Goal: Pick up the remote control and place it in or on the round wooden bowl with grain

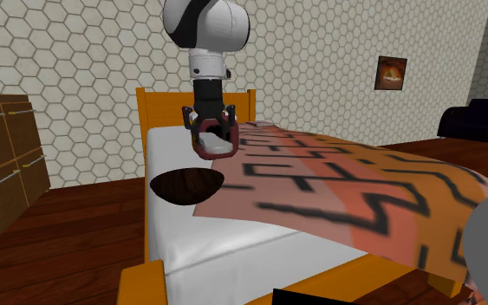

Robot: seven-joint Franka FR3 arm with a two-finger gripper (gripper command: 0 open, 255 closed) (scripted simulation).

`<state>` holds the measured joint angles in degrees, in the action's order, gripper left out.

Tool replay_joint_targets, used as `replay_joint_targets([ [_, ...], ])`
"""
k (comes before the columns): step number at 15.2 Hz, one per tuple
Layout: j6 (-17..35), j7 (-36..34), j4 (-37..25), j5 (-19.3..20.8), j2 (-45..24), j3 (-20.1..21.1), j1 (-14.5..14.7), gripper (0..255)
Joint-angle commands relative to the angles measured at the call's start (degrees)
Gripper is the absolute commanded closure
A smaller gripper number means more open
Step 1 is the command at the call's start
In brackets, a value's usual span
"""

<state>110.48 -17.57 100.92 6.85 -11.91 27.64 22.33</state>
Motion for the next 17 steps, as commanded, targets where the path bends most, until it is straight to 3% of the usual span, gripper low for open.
replay_joint_targets([
  [1,0.39,-2.47,1.58,-0.42,1.21,1.07,1.36,255],
  [6,0.98,-7.16,4.74,-1.56,3.9,3.37,3.95,255],
  [17,8.72,-8.6,10.02,0.45,0.96,2.99,4.32,255],
])
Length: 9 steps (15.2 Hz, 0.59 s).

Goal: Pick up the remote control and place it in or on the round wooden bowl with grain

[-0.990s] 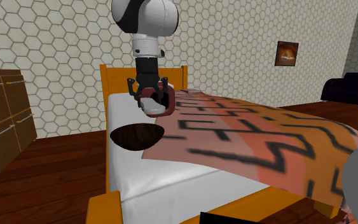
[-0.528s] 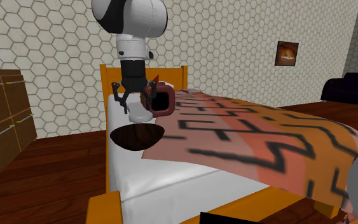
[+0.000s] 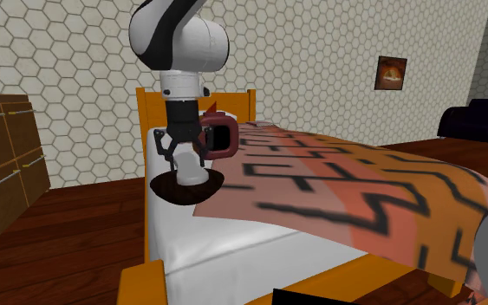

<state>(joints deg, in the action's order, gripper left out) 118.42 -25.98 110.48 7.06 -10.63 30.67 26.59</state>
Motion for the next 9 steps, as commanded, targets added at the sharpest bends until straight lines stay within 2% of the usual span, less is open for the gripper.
replay_joint_targets([
  [1,1.47,-0.35,0.87,0.47,-0.66,-0.1,0.11,255],
  [3,3.03,-0.76,1.74,1.05,-1.48,-0.24,0.25,255],
  [9,3.03,-0.76,1.74,1.05,-1.48,-0.24,0.25,255],
])
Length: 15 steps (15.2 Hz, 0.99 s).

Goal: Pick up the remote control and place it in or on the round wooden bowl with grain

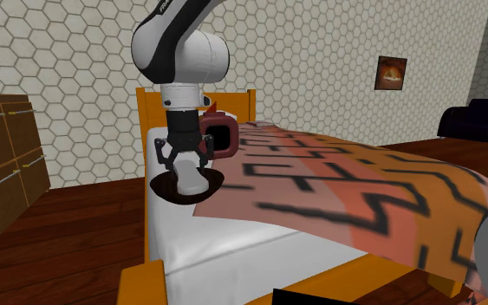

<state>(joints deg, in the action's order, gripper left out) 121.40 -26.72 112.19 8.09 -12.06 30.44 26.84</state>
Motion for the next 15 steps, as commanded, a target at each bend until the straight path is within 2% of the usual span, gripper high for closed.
replay_joint_targets([
  [1,0.05,-0.01,0.02,0.02,-0.05,-0.02,-0.01,255],
  [2,0.05,-0.01,0.02,0.02,-0.05,-0.02,-0.01,255],
  [3,0.05,-0.03,0.03,0.02,-0.06,-0.01,0.0,0],
  [8,0.05,-0.01,0.02,0.02,-0.05,-0.02,-0.01,0],
  [12,-6.55,1.31,-4.21,-1.95,2.77,0.49,-0.38,0],
  [15,-6.55,1.32,-4.2,-1.96,2.77,0.48,-0.37,0],
])
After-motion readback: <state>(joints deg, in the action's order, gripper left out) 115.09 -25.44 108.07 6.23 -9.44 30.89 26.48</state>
